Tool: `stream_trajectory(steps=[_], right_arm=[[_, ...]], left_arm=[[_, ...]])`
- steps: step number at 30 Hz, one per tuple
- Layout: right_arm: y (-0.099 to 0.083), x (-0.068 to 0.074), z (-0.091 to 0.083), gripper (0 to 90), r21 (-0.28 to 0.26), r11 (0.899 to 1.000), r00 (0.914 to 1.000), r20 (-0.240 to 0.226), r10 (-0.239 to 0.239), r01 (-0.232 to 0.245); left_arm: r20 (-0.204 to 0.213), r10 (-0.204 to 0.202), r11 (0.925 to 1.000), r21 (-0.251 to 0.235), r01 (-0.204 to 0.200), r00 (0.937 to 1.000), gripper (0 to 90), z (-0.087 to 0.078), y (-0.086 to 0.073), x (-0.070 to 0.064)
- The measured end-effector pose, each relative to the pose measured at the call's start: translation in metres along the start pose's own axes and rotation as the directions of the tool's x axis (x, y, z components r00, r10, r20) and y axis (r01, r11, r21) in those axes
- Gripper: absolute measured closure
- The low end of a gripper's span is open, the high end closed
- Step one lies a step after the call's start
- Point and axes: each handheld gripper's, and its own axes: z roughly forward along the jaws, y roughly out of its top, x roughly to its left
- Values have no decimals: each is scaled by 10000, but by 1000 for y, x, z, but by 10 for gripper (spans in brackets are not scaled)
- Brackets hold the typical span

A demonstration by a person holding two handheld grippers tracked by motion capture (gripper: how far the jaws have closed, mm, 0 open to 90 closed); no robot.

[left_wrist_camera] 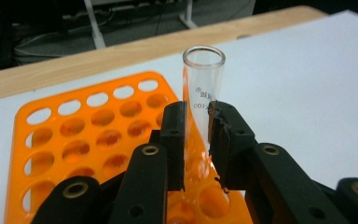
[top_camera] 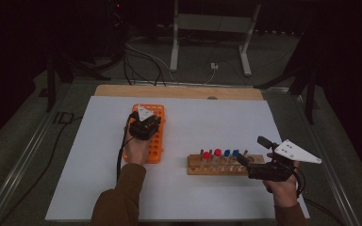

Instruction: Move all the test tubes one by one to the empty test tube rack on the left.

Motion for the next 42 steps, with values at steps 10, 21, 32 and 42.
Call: stream_trajectory(steps=[10, 21, 32, 42], right_arm=[[-1, 1, 1, 1, 61, 10000, 10000, -17, -39, 39], [-1, 1, 1, 1, 98, 9999, 10000, -17, -29, 29], [-3, -1, 1, 1, 119, 9999, 10000, 2, 9, -9], [-3, -6, -2, 1, 71, 9999, 9998, 140, 104, -105]], left_arm=[[46, -15, 10000, 14, 15, 10000, 714, 0, 0, 0], [-59, -240, 9996, -167, 239, 9997, 766, -3, 6, 0], [-136, -250, 9985, 492, 257, 9996, 770, 4, 9, -1], [61, -582, 9982, 139, 582, 9983, 676, -1, 7, 1]])
